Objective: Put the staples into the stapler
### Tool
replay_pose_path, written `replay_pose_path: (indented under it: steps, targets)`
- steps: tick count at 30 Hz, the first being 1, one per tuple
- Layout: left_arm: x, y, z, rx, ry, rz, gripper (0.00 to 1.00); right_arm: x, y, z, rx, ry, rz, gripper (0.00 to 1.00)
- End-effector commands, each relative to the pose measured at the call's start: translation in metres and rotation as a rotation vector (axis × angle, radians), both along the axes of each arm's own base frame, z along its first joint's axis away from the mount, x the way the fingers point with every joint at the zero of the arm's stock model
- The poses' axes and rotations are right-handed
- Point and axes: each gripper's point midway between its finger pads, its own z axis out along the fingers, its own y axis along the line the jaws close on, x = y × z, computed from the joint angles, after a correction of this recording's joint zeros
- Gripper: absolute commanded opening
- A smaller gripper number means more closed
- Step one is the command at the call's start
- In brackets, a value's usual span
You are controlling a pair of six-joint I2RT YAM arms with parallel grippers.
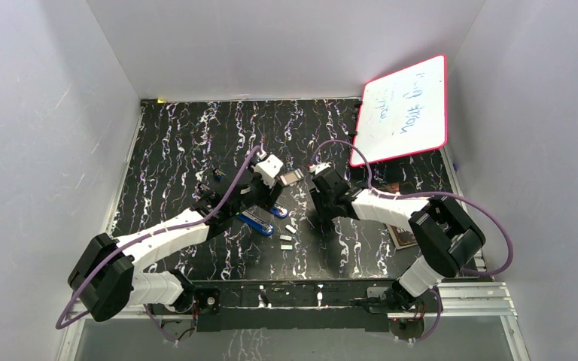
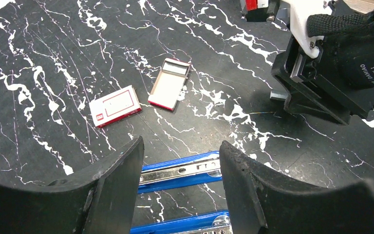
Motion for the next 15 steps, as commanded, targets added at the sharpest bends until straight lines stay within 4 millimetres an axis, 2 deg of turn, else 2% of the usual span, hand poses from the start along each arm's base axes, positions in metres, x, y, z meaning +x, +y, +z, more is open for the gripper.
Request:
replay_pose_path:
  steps: [1,10,15]
  targets:
    - [0.0029,-0.0053,0.0146,-0.045,-0.018,-0.007,0.57,-0.0158,-0.0085,-0.01,-0.025,0.059,0.011,0.39]
    - [0.0022,-0.0025,0.0153,-0.053,-0.016,0.007,0.57,-0.0137,-0.0121,-0.01,-0.035,0.048,-0.024,0.32]
    - [0.0099,0.0018,0.0148,-0.074,0.032,0.092,0.59,-0.0105,-0.0077,-0.0081,-0.029,0.044,-0.01,0.26]
